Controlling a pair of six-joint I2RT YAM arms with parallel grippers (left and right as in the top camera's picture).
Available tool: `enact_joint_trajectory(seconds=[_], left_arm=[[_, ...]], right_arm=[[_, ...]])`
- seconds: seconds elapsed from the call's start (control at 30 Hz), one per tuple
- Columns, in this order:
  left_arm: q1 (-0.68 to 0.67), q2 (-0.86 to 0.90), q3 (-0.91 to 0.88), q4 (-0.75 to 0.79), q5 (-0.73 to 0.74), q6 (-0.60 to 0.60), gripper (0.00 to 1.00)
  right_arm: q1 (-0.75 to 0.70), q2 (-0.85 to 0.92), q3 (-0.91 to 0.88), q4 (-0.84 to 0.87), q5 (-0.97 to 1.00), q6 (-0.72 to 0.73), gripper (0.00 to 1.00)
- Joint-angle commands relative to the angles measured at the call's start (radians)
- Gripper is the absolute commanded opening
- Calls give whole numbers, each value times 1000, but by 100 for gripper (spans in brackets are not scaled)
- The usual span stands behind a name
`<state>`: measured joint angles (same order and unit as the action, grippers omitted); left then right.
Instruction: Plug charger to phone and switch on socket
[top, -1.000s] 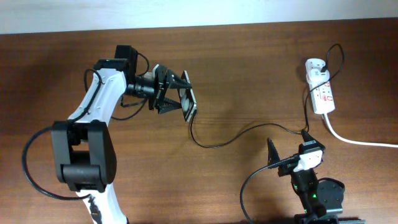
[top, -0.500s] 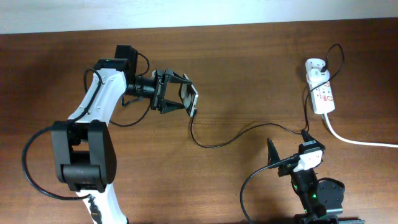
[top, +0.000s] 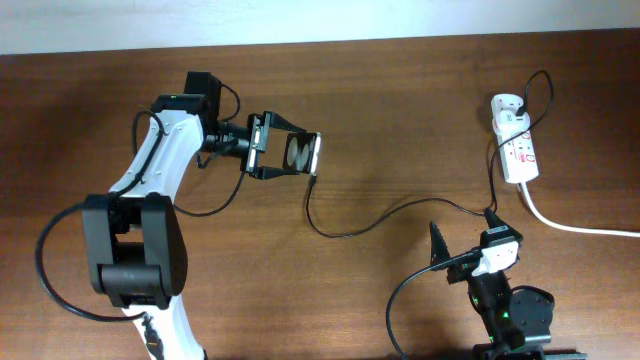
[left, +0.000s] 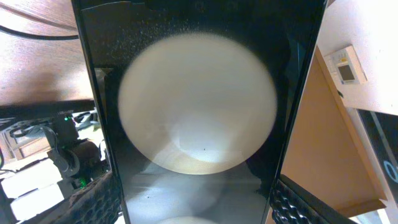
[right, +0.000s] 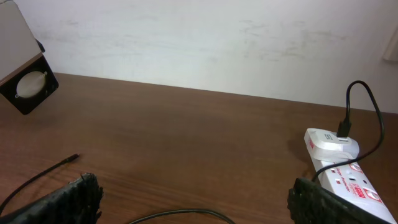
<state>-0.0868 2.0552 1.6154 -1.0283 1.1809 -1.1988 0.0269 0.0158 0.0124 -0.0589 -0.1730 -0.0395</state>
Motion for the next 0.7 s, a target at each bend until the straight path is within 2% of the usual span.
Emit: enact_joint_trajectory(seconds=[0.0, 0.67], left_arm=[[2, 5, 24, 2, 66, -21, 43], [5, 5, 24, 2, 80, -51, 37]], right_arm=[[7, -8, -7, -4, 5, -6, 99], [7, -8, -7, -4, 5, -5, 99]])
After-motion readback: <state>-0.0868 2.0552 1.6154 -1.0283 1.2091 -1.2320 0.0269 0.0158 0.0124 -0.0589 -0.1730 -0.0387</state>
